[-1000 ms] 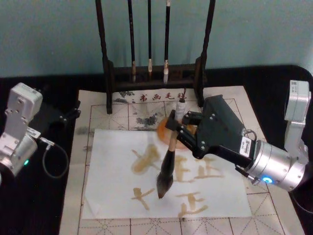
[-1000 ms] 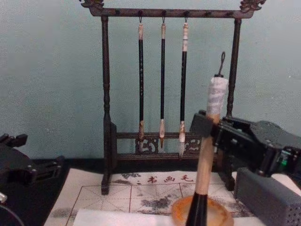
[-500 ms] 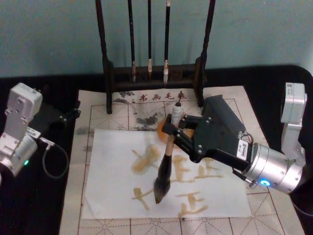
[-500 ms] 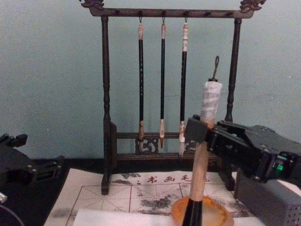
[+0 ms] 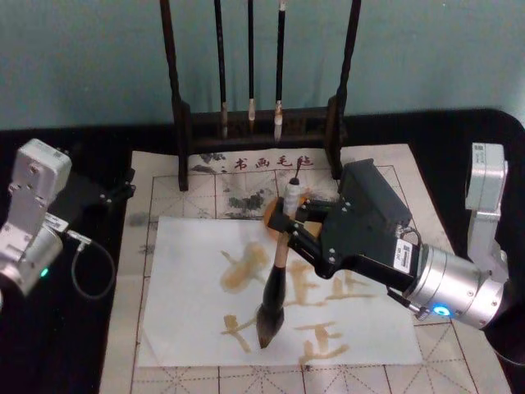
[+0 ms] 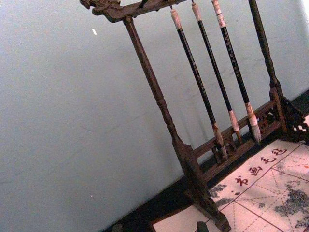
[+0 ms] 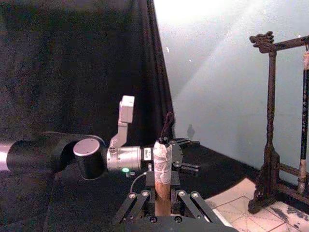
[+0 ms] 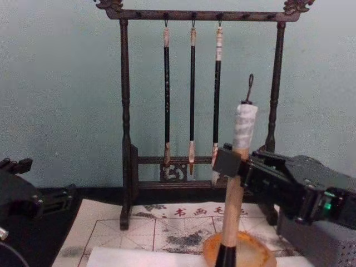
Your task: Pick up the brush from the inkstone, write on the paper, then place the brush back to its original position.
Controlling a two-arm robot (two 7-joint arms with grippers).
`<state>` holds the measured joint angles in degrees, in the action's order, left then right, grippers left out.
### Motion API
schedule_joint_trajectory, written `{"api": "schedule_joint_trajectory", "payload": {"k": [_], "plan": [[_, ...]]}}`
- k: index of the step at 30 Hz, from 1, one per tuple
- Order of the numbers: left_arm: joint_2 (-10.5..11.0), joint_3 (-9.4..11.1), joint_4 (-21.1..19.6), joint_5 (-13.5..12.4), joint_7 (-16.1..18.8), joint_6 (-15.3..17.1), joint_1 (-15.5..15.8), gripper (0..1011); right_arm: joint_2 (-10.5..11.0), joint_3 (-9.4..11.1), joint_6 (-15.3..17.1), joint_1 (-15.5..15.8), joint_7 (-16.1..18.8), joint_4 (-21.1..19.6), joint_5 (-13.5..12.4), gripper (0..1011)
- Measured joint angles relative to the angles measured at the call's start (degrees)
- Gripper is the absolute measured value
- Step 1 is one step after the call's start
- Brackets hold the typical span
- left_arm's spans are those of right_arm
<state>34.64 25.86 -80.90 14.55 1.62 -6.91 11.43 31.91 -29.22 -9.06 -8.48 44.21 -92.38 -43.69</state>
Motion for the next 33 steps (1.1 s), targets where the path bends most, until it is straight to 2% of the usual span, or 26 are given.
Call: {"api": "schedule_joint_trajectory", "payload": {"k": [10,33], "plan": [[0.00,0.00,0.00,0.00,0.00,0.00,0.00,1001,-0.18,-0.03,0.00,-0.10,-0.46,0.74,0.44,199],[0.00,0.00,0.00,0.00,0.00,0.00,0.00,1001,-0.11,1.48,-0.66,0.07,-1.51,1.46,1.10,199]]}}
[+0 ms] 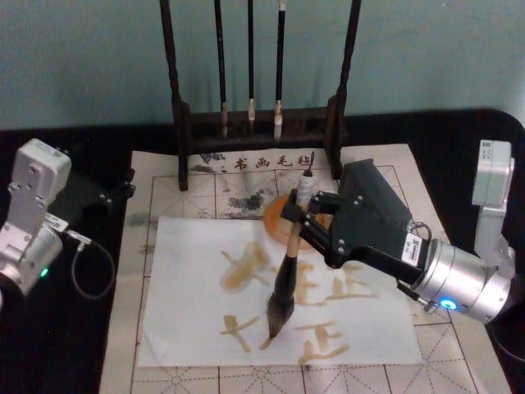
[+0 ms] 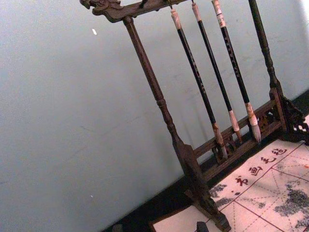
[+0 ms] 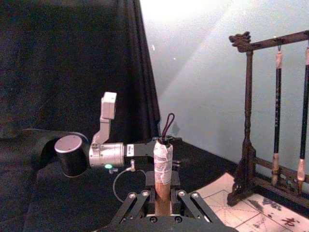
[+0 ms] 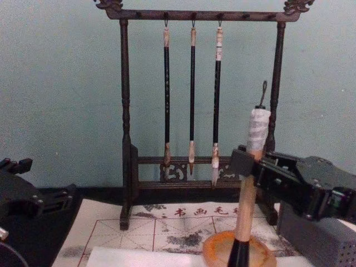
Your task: Pick up the brush from the inkstone, write on the paper, then place the brush back to its original position.
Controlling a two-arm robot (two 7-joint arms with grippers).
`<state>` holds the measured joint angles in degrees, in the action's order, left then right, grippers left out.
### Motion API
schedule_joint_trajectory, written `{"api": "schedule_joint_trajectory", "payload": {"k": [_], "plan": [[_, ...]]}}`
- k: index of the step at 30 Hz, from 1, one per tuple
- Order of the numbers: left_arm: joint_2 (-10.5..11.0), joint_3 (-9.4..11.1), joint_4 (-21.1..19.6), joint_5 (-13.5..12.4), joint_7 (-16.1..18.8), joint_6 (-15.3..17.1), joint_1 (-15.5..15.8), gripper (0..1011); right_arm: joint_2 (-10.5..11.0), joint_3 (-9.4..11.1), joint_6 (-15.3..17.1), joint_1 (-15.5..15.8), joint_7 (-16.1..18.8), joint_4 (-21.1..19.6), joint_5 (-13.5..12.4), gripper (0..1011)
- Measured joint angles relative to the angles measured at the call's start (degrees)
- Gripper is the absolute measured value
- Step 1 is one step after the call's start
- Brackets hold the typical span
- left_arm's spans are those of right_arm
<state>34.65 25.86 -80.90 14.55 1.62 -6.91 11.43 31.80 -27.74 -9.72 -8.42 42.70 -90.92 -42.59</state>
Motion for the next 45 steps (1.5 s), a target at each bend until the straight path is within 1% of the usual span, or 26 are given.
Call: {"api": "schedule_joint_trajectory", "payload": {"k": [21,28,33,37,42,45], "plan": [[0.00,0.00,0.00,0.00,0.00,0.00,0.00,1001,-0.22,1.37,-0.46,-0.01,-0.68,0.72,0.63,199],[0.00,0.00,0.00,0.00,0.00,0.00,0.00,1001,-0.15,2.02,-0.52,0.24,-0.70,0.02,0.30,199],[0.00,0.00,0.00,0.00,0.00,0.00,0.00,1001,-0.26,2.97,-0.51,0.11,-0.97,-0.78,-0.83,199],[0.00,0.00,0.00,0.00,0.00,0.00,0.00,1001,-0.67,3.82,0.22,-0.40,-1.86,-0.96,-2.16,199],[0.00,0.00,0.00,0.00,0.00,0.00,0.00,1001,-1.40,5.06,2.17,-1.42,-3.70,-0.94,-4.40,199],[0.00,0.00,0.00,0.00,0.00,0.00,0.00,1001,-2.39,6.16,3.66,-2.49,-5.94,-0.42,-6.27,199]]}}
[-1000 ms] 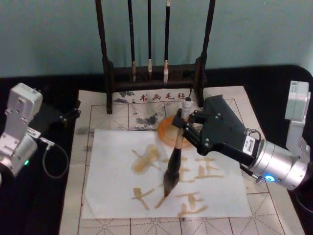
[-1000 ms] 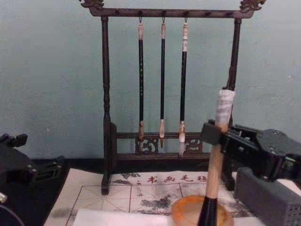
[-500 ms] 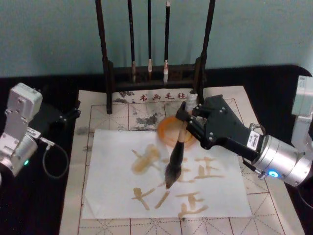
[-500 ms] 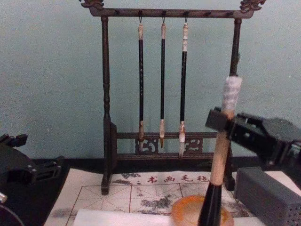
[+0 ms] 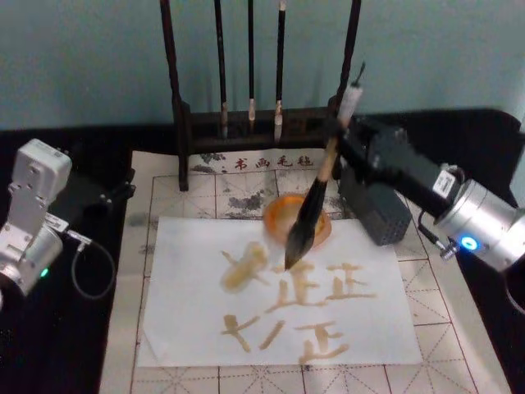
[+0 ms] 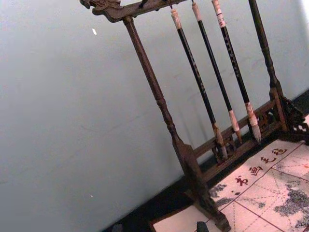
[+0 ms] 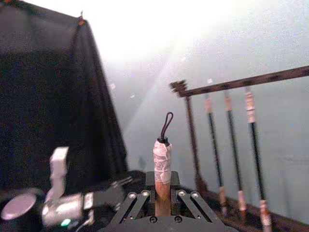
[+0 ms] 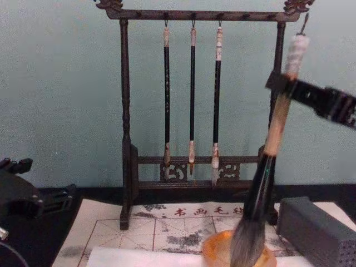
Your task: Pick up the brush from the inkstone, write on the paper, then place the brush back to its original position.
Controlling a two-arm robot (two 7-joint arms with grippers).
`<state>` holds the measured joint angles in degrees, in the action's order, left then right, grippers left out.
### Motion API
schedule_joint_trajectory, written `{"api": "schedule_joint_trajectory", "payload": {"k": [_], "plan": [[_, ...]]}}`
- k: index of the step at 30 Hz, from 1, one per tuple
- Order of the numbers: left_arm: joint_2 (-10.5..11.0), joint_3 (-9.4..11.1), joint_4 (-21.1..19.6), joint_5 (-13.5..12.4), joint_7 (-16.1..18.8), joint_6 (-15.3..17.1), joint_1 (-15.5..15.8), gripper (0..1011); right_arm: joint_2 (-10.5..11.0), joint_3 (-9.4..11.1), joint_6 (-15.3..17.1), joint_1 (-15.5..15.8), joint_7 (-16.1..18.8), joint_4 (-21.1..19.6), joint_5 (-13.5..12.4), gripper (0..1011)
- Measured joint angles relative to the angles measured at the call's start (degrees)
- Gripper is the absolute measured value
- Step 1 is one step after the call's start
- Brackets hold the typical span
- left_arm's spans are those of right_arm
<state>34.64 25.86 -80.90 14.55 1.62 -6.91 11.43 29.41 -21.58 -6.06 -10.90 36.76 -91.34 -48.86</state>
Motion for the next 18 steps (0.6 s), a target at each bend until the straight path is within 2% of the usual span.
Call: {"api": "schedule_joint_trajectory", "payload": {"k": [3,13,18], "plan": [[0.00,0.00,0.00,0.00,0.00,0.00,0.00,1001,-0.69,0.55,0.64,-0.70,-1.53,0.47,-0.80,199],[0.00,0.00,0.00,0.00,0.00,0.00,0.00,1001,-3.75,2.52,5.70,-3.50,-9.61,2.33,-5.39,199],[0.00,0.00,0.00,0.00,0.00,0.00,0.00,1001,-5.47,3.26,8.32,-4.99,-15.19,3.27,-7.65,199]]}}
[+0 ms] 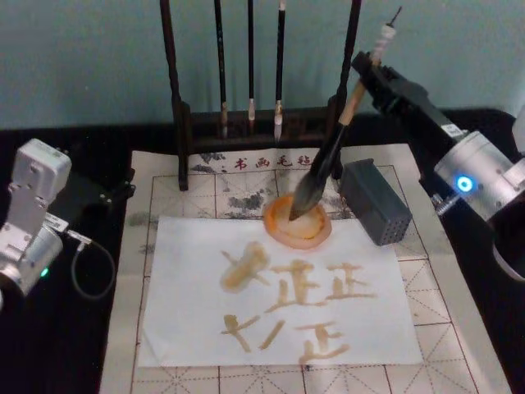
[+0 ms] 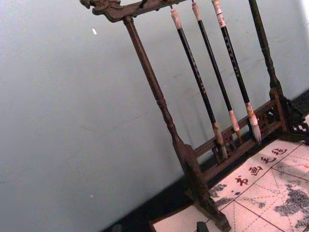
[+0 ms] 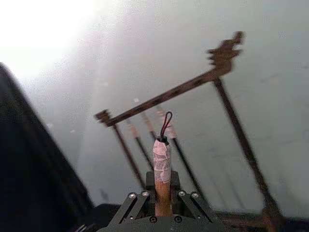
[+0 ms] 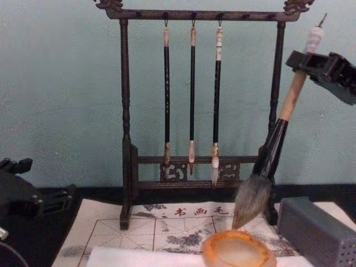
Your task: Pick up the brush from the inkstone, write on the paper, then place the brush back to its original position.
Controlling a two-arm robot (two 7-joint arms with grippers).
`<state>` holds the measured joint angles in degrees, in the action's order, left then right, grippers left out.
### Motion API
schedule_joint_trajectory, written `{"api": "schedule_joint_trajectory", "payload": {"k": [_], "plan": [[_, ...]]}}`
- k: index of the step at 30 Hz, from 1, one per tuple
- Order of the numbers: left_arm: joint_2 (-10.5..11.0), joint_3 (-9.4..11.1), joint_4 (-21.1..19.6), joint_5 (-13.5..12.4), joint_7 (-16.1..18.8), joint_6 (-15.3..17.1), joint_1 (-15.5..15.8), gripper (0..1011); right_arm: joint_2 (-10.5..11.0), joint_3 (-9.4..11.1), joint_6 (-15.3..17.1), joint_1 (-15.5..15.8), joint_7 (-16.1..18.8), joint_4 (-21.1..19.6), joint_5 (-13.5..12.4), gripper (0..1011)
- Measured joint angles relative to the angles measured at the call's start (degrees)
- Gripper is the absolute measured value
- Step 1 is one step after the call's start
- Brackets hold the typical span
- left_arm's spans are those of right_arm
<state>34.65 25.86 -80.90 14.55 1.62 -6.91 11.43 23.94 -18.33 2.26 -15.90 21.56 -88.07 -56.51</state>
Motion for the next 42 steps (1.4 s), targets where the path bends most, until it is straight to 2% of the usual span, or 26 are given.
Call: {"api": "schedule_joint_trajectory", "payload": {"k": [10,12,16,26,42], "plan": [[0.00,0.00,0.00,0.00,0.00,0.00,0.00,1001,-3.69,0.89,2.77,-2.40,-12.76,2.06,-0.75,199],[0.00,0.00,0.00,0.00,0.00,0.00,0.00,1001,-3.92,0.93,2.93,-2.52,-13.43,2.21,-0.75,199],[0.00,0.00,0.00,0.00,0.00,0.00,0.00,1001,-5.14,1.15,4.63,-3.13,-17.43,3.47,-0.66,199],[0.00,0.00,0.00,0.00,0.00,0.00,0.00,1001,-6.89,1.93,7.78,-3.67,-22.89,4.95,-2.18,199],[0.00,0.00,0.00,0.00,0.00,0.00,0.00,1001,-8.73,2.72,8.25,-2.60,-28.64,4.80,-2.73,199]]}}
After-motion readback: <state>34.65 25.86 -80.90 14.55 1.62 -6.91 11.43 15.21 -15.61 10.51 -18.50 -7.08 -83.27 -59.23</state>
